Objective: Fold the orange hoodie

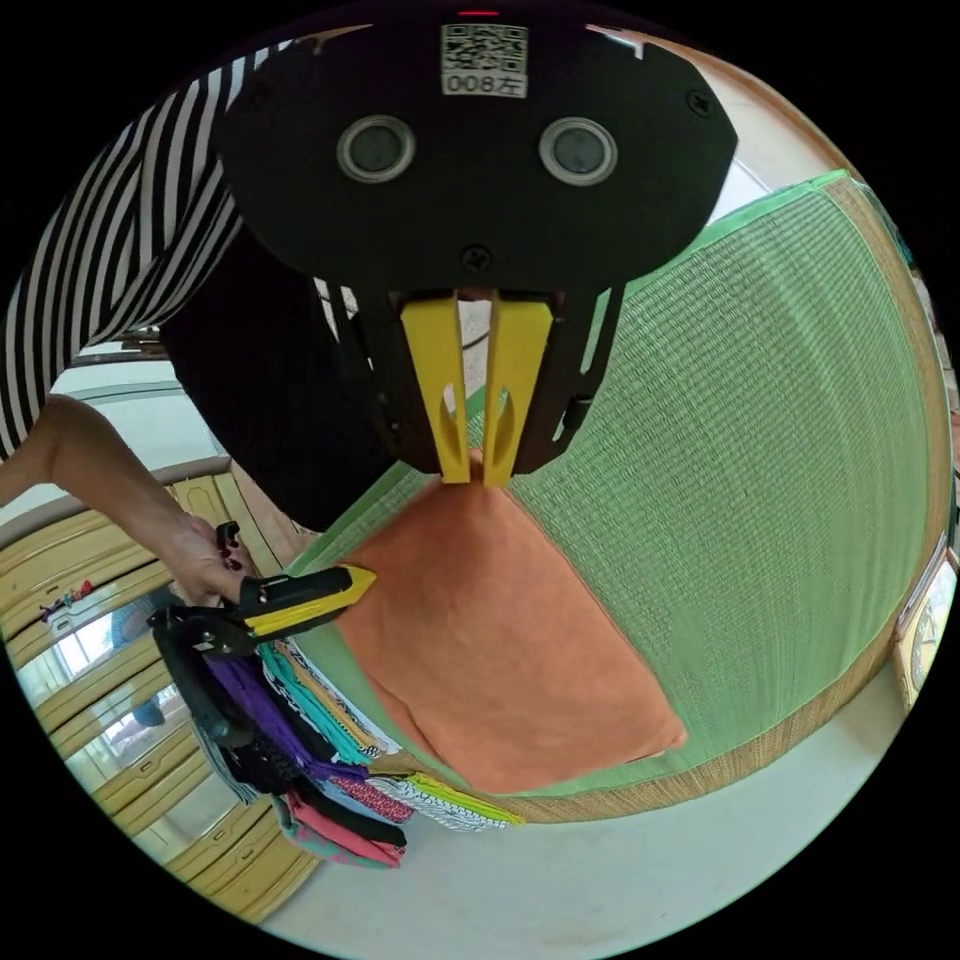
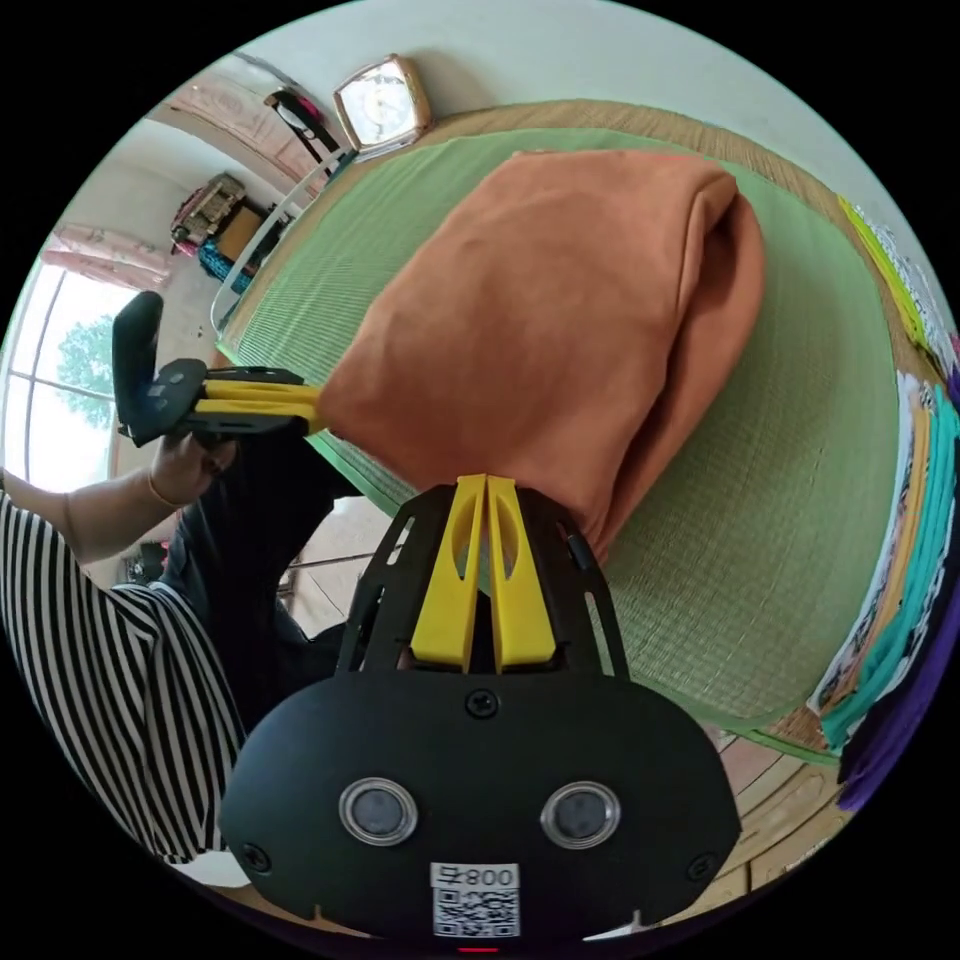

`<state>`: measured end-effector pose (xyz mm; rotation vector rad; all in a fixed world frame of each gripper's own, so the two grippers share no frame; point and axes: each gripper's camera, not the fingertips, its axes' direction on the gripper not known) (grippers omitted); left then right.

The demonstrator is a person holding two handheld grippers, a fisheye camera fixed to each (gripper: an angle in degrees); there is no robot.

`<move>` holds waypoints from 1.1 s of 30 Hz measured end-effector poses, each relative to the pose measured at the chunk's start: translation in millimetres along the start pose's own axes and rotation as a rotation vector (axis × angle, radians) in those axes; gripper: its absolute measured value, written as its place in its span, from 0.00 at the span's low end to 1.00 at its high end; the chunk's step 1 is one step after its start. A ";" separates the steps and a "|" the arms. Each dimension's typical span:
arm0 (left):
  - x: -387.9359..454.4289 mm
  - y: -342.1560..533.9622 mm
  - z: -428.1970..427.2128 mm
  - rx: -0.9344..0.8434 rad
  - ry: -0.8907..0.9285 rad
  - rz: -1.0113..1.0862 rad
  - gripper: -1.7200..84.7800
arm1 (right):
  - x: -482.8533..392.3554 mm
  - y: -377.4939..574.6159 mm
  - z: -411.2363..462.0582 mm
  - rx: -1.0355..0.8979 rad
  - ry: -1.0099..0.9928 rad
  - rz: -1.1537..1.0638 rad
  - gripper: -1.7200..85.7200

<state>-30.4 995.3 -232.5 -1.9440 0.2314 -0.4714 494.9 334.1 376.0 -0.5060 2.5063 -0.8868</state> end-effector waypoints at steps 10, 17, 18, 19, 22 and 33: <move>-11.3 -3.0 -48.1 0.075 0.087 0.029 0.04 | -0.2 0.1 -55.2 0.176 -0.013 0.097 0.02; -28.6 4.7 -74.2 0.054 0.102 0.071 0.02 | -19.3 -44.4 -39.0 0.145 0.161 0.046 0.02; -32.8 4.6 -78.2 0.077 0.132 0.064 0.02 | -20.9 -46.4 -32.8 0.129 0.169 0.042 0.02; -41.6 1.0 -84.7 0.122 0.198 0.059 0.02 | -25.1 -48.0 -22.0 0.113 0.185 0.035 0.02; -58.4 -23.5 -91.9 0.217 0.277 0.063 0.02 | -37.5 -46.8 -8.0 0.118 0.216 0.029 0.02; -89.3 -71.0 -71.4 0.171 0.307 0.025 0.02 | -33.1 -50.8 -38.9 0.172 0.121 0.061 0.02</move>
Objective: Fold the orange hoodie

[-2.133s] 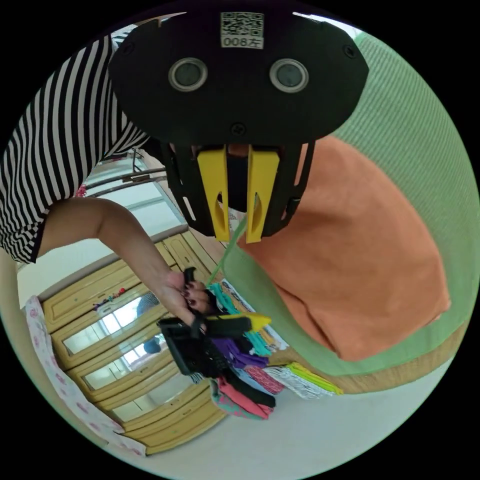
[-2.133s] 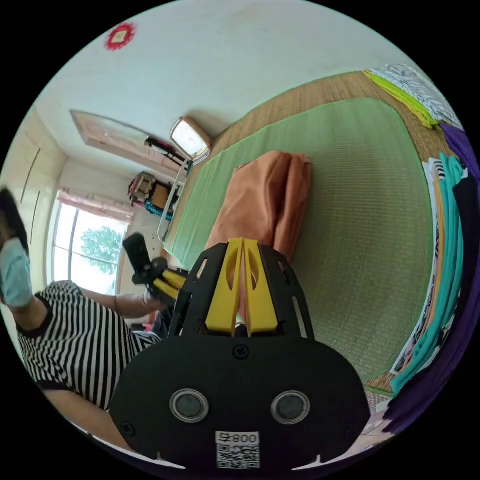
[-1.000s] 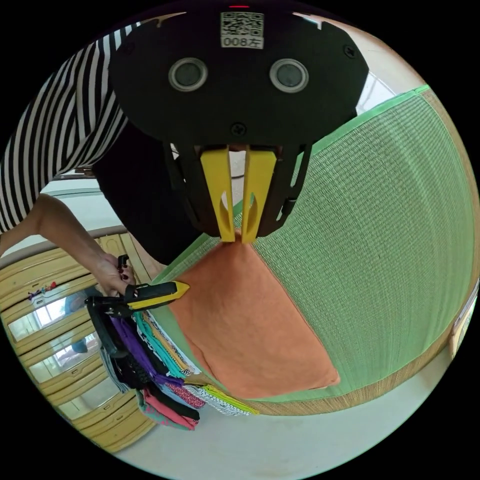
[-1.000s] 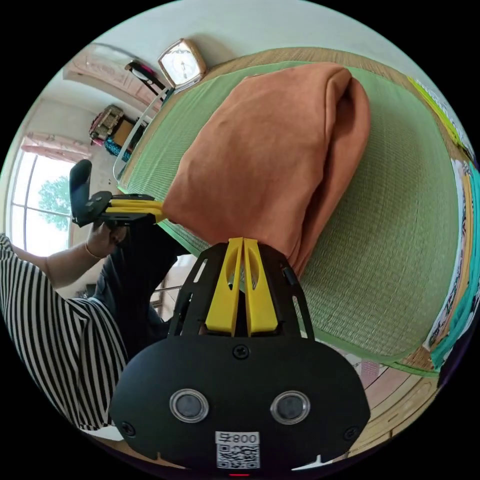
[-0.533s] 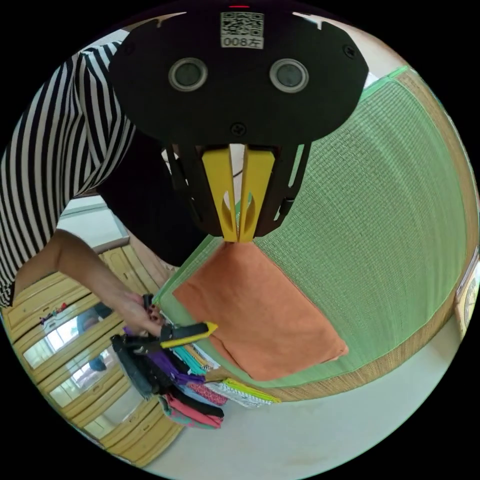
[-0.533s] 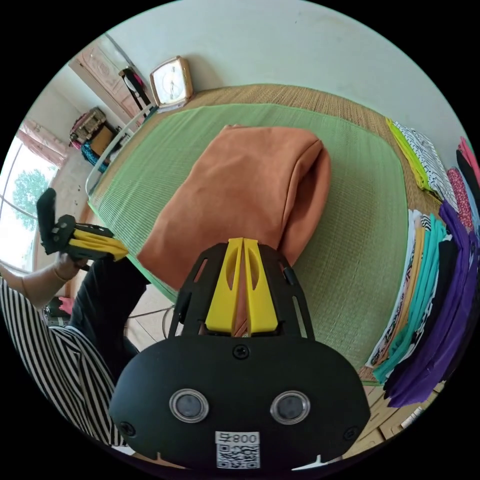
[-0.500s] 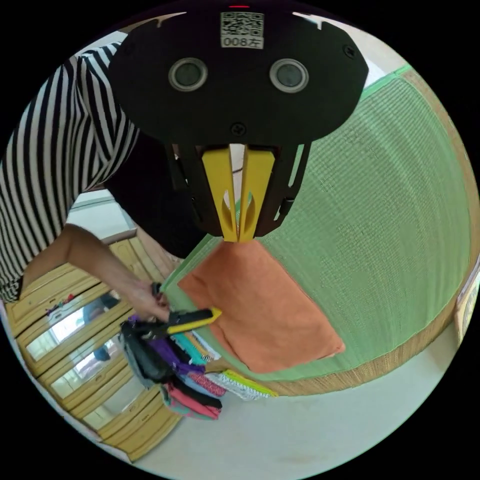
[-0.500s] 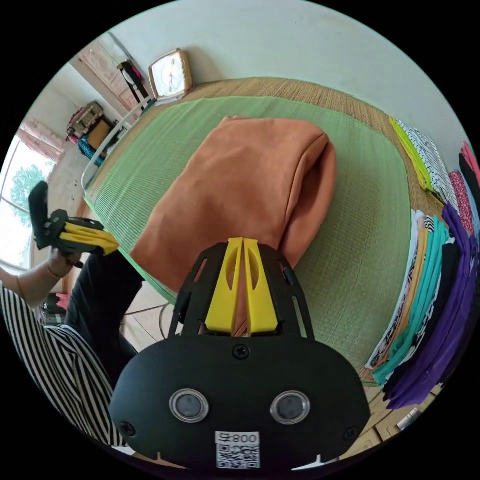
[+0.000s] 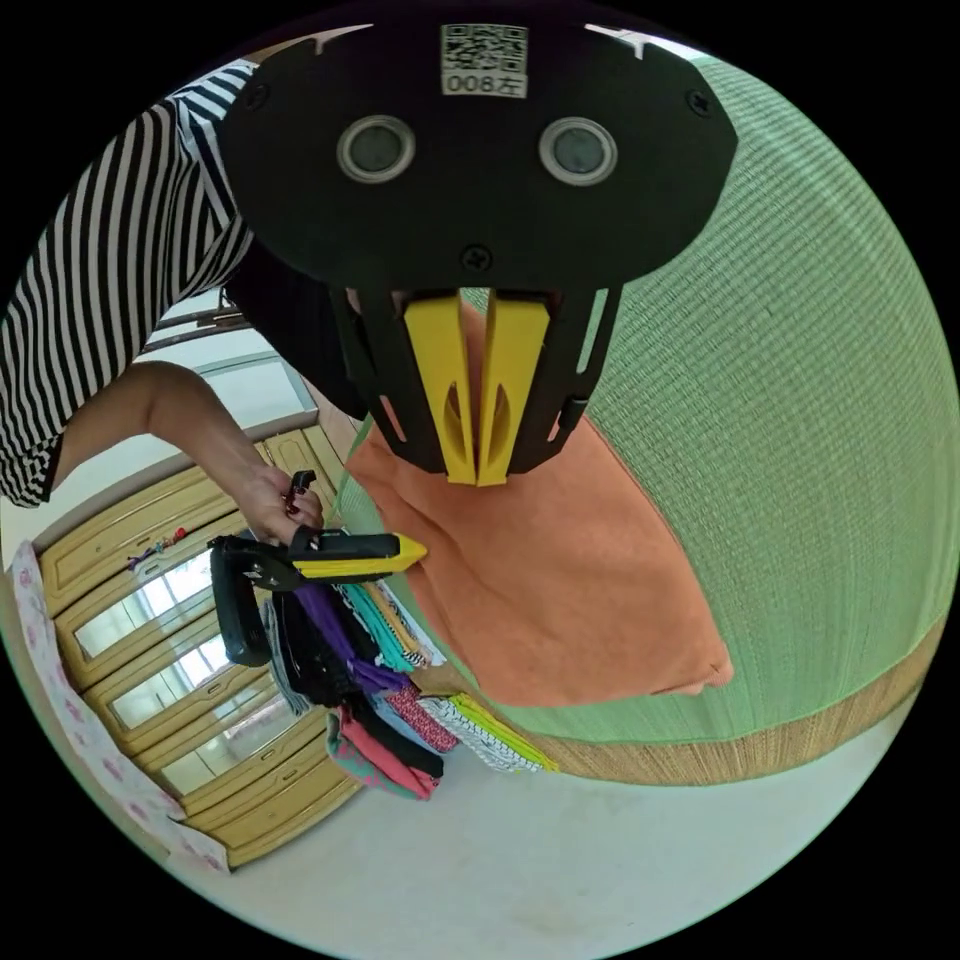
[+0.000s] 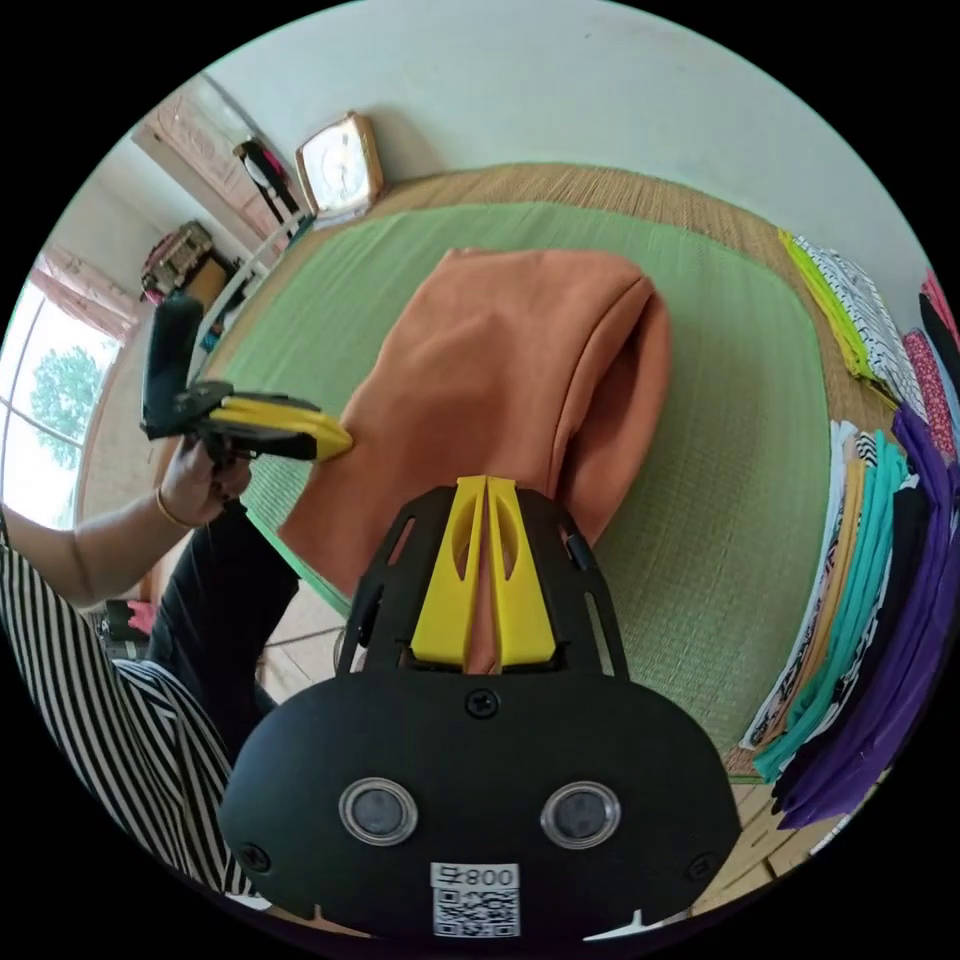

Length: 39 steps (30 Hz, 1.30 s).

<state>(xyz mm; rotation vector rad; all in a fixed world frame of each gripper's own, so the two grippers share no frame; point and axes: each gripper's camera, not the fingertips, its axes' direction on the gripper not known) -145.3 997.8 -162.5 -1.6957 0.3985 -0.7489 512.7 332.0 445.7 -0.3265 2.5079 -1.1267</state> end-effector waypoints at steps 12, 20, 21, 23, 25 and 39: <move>-31.8 -27.5 -31.3 0.050 -0.034 -0.061 0.02 | 39.0 -36.8 0.7 0.059 0.012 0.121 0.02; -62.8 -55.0 -34.9 0.007 -0.165 -0.090 0.02 | 73.9 -102.2 16.5 0.113 0.072 0.156 0.02; -66.5 -54.0 -33.4 0.003 -0.155 -0.099 0.02 | 80.0 -106.8 24.3 0.090 0.059 0.163 0.02; -75.6 -47.9 -41.3 0.039 -0.107 -0.143 0.02 | 96.7 -112.9 35.7 0.071 -0.023 0.208 0.02; -75.2 -44.0 -53.1 0.065 -0.090 -0.154 0.02 | 94.2 -109.3 26.2 0.104 -0.026 0.205 0.02; -55.9 -0.6 -128.3 0.130 0.021 -0.131 0.02 | 95.9 -102.6 23.5 0.142 -0.031 0.190 0.02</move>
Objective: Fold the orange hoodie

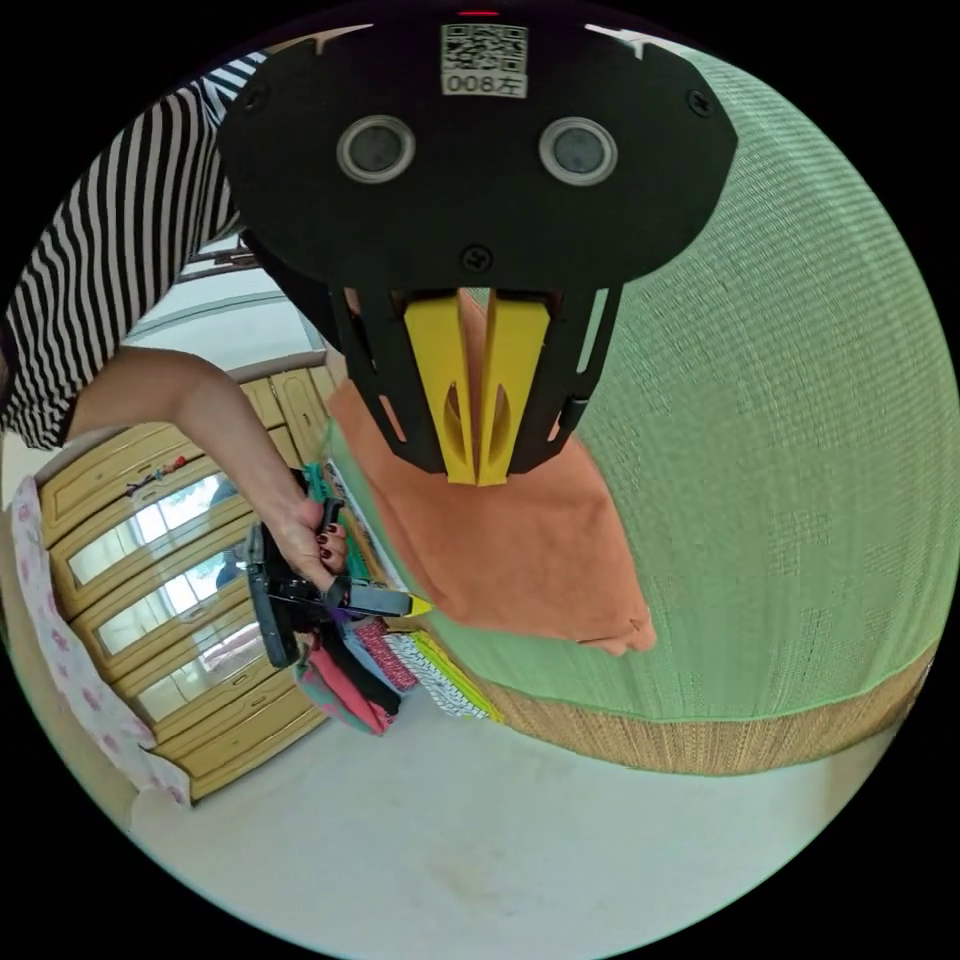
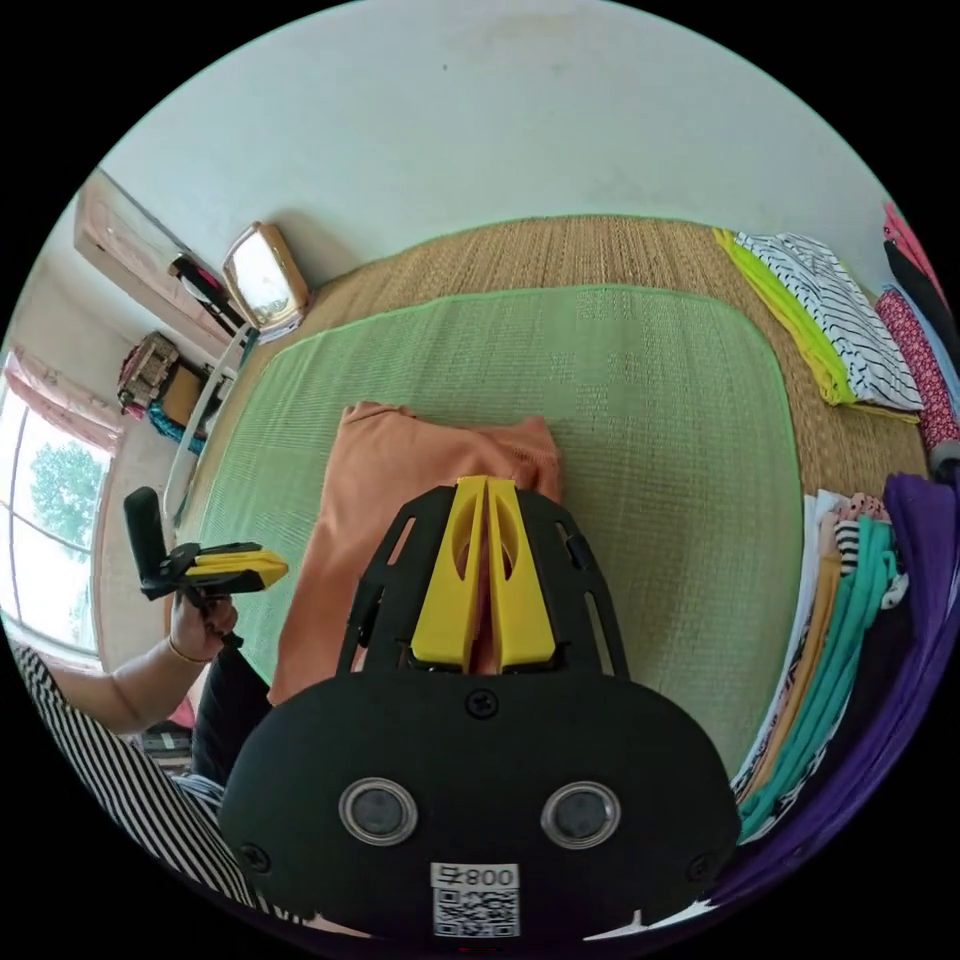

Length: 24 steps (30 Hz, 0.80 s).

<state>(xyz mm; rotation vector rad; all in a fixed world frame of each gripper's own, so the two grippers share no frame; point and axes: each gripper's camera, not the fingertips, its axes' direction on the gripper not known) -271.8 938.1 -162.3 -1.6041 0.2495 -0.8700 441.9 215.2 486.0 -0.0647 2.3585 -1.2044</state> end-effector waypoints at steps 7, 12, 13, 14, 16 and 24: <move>19.0 65.0 -9.6 -0.160 0.014 -0.025 0.02 | -51.7 114.3 -1.1 -0.131 -0.181 -0.115 0.02; 11.7 68.3 -31.6 -0.167 0.011 -0.074 0.02 | -38.5 149.7 34.2 -0.206 -0.171 -0.005 0.02; 15.6 69.5 -42.9 -0.166 -0.008 -0.060 0.02 | -37.0 149.0 26.8 -0.181 -0.179 0.002 0.02; 18.5 72.9 -55.1 -0.158 -0.002 -0.048 0.03 | -39.5 149.3 17.3 -0.156 -0.160 -0.011 0.02; 17.7 82.9 -73.3 -0.132 0.025 -0.058 0.03 | -43.8 153.7 4.5 -0.128 -0.161 -0.034 0.02; -22.9 127.1 -98.1 -0.131 0.217 -0.278 0.09 | -29.3 202.1 61.8 -0.287 -0.181 0.039 0.02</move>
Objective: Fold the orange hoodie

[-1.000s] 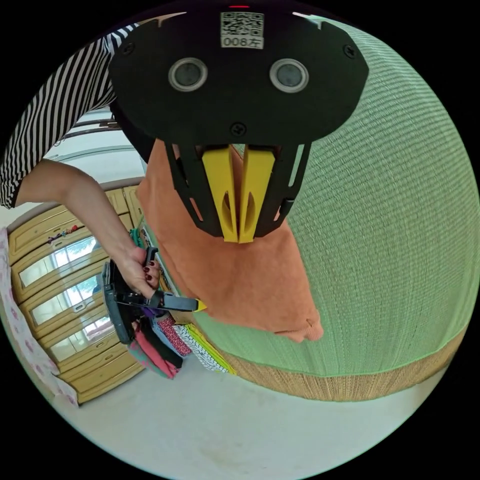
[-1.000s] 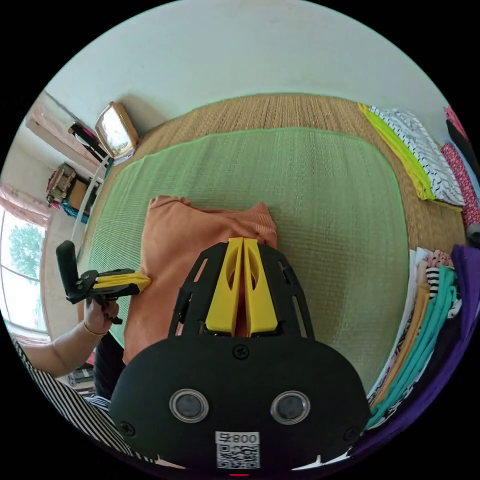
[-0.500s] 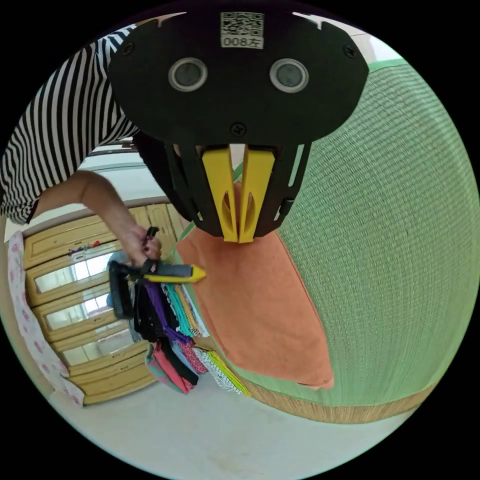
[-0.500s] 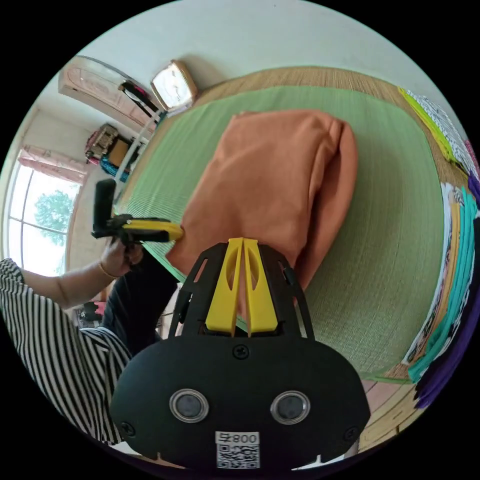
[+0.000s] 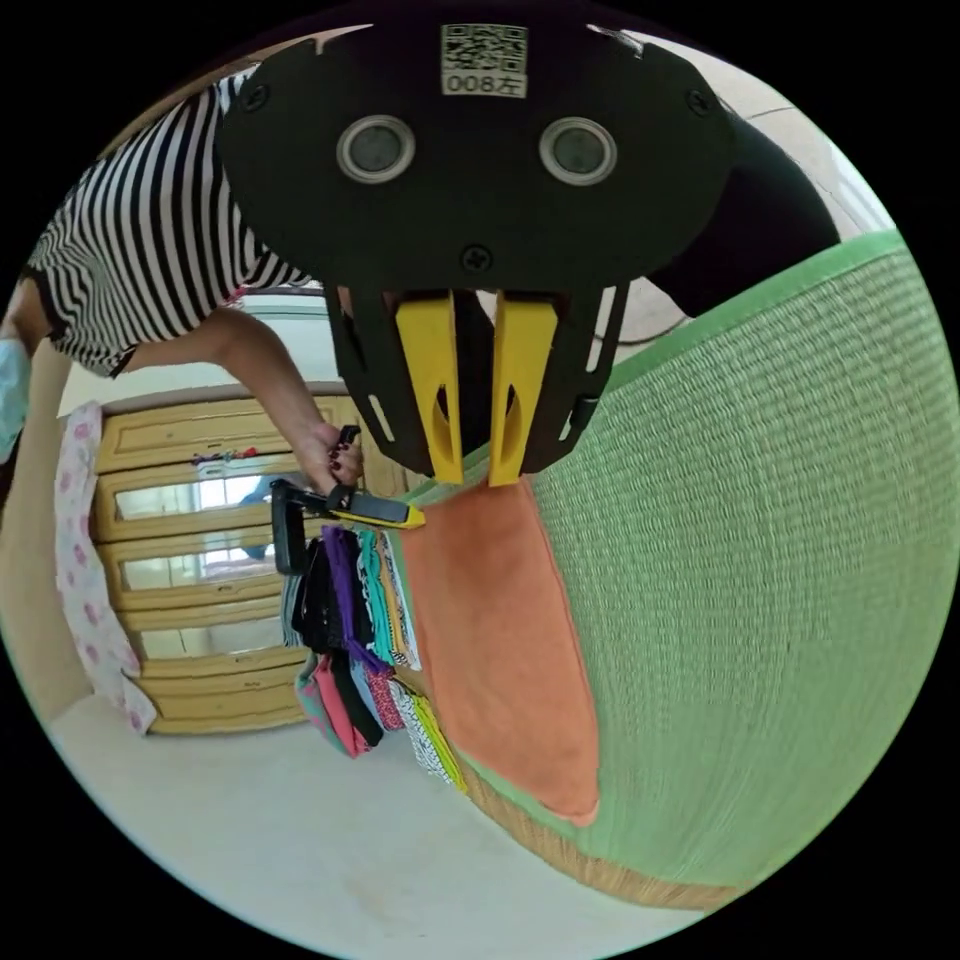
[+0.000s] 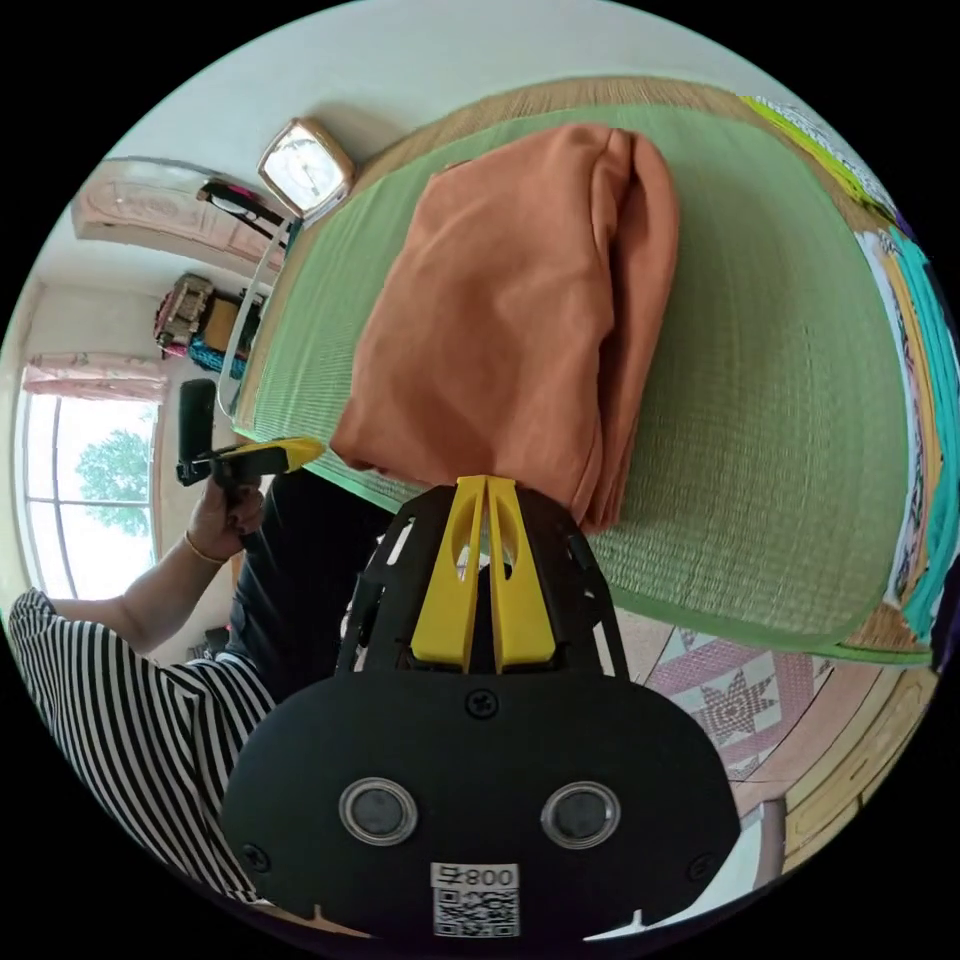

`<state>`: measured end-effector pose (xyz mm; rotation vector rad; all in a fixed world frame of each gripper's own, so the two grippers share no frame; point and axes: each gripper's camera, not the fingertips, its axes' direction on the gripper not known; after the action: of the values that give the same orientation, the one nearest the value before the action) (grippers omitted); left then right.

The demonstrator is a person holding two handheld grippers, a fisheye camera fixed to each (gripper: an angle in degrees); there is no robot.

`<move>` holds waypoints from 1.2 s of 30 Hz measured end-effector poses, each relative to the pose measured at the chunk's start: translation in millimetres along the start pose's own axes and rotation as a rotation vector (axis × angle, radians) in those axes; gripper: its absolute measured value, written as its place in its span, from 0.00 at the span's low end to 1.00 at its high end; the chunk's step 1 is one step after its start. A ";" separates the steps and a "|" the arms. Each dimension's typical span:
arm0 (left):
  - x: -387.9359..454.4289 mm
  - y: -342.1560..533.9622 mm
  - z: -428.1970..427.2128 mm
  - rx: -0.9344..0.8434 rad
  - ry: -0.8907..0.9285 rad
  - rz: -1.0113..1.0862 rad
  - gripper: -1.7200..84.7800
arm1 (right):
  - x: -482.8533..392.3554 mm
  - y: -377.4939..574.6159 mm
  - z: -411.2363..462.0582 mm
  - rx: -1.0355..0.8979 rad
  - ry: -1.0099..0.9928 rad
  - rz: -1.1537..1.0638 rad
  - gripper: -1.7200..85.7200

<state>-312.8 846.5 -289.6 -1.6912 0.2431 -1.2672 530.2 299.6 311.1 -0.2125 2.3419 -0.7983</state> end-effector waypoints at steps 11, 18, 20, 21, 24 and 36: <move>-55.3 -2.7 -35.0 0.022 0.260 -0.219 0.19 | 97.4 57.4 -20.2 0.213 -0.301 0.217 0.08; -72.1 -9.0 -39.4 -0.022 0.312 -0.261 0.20 | 150.1 61.9 14.1 0.236 -0.453 0.308 0.12; -78.0 -10.1 -42.1 -0.013 0.336 -0.280 0.20 | 158.2 54.6 33.1 0.199 -0.484 0.308 0.13; -79.5 -10.3 -42.6 -0.010 0.343 -0.286 0.20 | 160.3 53.4 36.7 0.198 -0.493 0.309 0.13; -84.0 -12.7 -44.7 -0.015 0.360 -0.293 0.20 | 170.3 49.0 50.3 0.196 -0.517 0.315 0.13; -88.5 -19.2 -52.0 -0.085 0.317 -0.266 0.19 | 187.9 37.8 89.8 0.197 -0.522 0.307 0.14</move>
<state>-401.3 883.6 -330.8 -1.6265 0.2694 -1.7476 442.2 221.7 135.1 0.0254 1.7403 -0.7122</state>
